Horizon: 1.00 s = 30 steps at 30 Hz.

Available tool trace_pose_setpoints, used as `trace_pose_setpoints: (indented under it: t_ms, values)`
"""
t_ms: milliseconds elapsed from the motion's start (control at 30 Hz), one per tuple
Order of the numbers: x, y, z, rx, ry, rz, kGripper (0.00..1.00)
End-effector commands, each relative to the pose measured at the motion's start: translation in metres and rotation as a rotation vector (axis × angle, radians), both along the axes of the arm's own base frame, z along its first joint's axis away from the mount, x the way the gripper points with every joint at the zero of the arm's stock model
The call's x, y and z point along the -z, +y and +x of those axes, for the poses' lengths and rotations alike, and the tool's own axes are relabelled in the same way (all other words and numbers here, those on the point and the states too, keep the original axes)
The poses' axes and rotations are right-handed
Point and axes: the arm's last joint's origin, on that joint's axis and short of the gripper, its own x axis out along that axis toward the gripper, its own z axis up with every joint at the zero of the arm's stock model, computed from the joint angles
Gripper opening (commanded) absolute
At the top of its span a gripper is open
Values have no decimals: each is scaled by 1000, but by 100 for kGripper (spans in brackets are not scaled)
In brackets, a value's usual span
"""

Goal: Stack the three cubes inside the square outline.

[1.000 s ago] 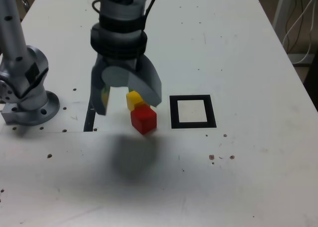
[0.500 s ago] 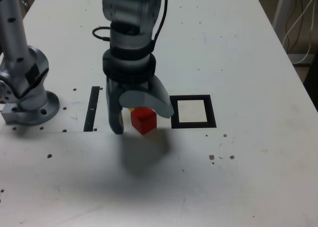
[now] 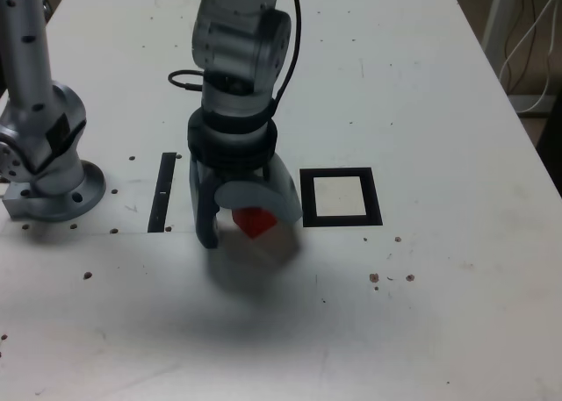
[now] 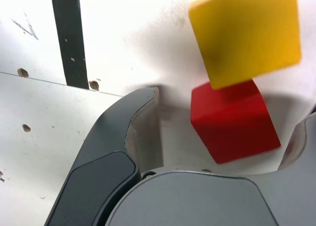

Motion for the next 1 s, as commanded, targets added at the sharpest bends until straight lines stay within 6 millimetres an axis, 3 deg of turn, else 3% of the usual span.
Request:
trace_pose_setpoints:
  t_ms: [0, 167, 567, 967]
  values:
    - [2, 1, 1, -7, 0, 11, 81]
    - [4, 1, 2, -13, 0, 23, 72]
    - [7, 1, 7, -12, -34, 33, 38]
    - [-2, 0, 9, -12, -63, 22, 25]
